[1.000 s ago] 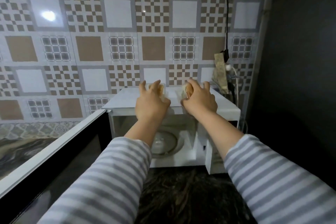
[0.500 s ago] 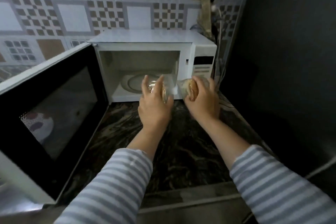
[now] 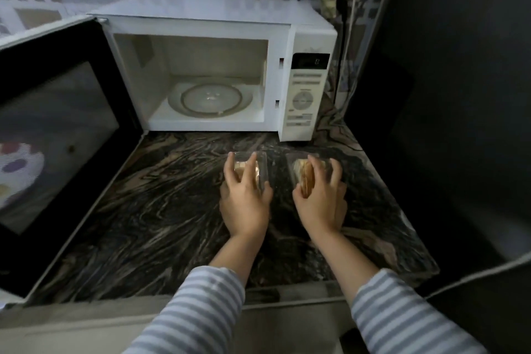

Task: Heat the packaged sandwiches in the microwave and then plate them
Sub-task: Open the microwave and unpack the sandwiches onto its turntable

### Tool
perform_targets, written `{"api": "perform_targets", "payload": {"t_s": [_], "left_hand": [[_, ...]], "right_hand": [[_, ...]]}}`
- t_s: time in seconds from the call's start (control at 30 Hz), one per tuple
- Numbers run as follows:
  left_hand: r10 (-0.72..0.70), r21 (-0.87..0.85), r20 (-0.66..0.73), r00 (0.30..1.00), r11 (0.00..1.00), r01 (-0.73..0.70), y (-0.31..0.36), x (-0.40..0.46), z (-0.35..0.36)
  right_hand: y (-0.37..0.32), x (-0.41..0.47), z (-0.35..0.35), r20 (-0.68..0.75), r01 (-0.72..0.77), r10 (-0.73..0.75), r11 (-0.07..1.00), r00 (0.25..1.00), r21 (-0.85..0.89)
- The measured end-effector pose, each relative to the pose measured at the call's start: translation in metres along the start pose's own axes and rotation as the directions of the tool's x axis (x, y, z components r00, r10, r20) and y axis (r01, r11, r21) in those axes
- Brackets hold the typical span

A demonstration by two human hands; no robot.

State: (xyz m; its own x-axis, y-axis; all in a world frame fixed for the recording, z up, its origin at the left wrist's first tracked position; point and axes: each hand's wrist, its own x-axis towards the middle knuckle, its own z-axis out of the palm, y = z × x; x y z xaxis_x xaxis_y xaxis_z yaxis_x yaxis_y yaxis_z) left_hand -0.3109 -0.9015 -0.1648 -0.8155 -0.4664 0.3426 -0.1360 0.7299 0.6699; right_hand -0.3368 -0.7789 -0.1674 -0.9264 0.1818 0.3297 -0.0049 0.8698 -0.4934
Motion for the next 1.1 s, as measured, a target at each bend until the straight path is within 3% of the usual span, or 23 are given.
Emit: {"api": "perform_targets", "payload": {"t_s": [0.37, 0.47, 0.57, 0.67, 0.8, 1.0, 1.1], "left_hand": [[-0.031, 0.061, 0.119, 0.992, 0.998, 0.023, 0.02, 0.0, 0.016], [-0.027, -0.027, 0.161, 0.987, 0.999, 0.032, 0.015, 0.004, 0.006], [0.106, -0.294, 0.185, 0.977, 0.955, -0.048, -0.007, 0.012, -0.009], [0.291, -0.372, 0.255, 0.922, 0.91, -0.185, -0.039, 0.015, -0.021], [0.418, -0.311, 0.401, 0.815, 0.899, -0.308, -0.066, 0.012, -0.031], [0.396, -0.022, 0.528, 0.751, 0.89, -0.455, -0.07, 0.007, -0.033], [0.403, 0.0, 0.537, 0.741, 0.878, -0.478, -0.072, 0.008, -0.03]], "right_hand": [[0.017, 0.019, -0.005, 0.074, 0.068, -0.066, 0.997, 0.995, -0.023], [0.018, 0.018, -0.006, 0.023, 0.192, -0.191, 0.98, 0.981, -0.058], [0.017, 0.007, -0.009, -0.154, 0.477, -0.476, 0.878, 0.866, -0.027], [0.016, -0.006, -0.006, -0.16, 0.686, -0.674, 0.727, 0.721, 0.032], [0.013, -0.017, 0.003, 0.004, 0.686, -0.717, 0.669, 0.697, 0.287], [0.018, -0.024, 0.009, -0.006, 0.703, -0.739, 0.637, 0.673, 0.316], [0.017, -0.024, 0.008, -0.016, 0.726, -0.756, 0.622, 0.654, 0.293]]}}
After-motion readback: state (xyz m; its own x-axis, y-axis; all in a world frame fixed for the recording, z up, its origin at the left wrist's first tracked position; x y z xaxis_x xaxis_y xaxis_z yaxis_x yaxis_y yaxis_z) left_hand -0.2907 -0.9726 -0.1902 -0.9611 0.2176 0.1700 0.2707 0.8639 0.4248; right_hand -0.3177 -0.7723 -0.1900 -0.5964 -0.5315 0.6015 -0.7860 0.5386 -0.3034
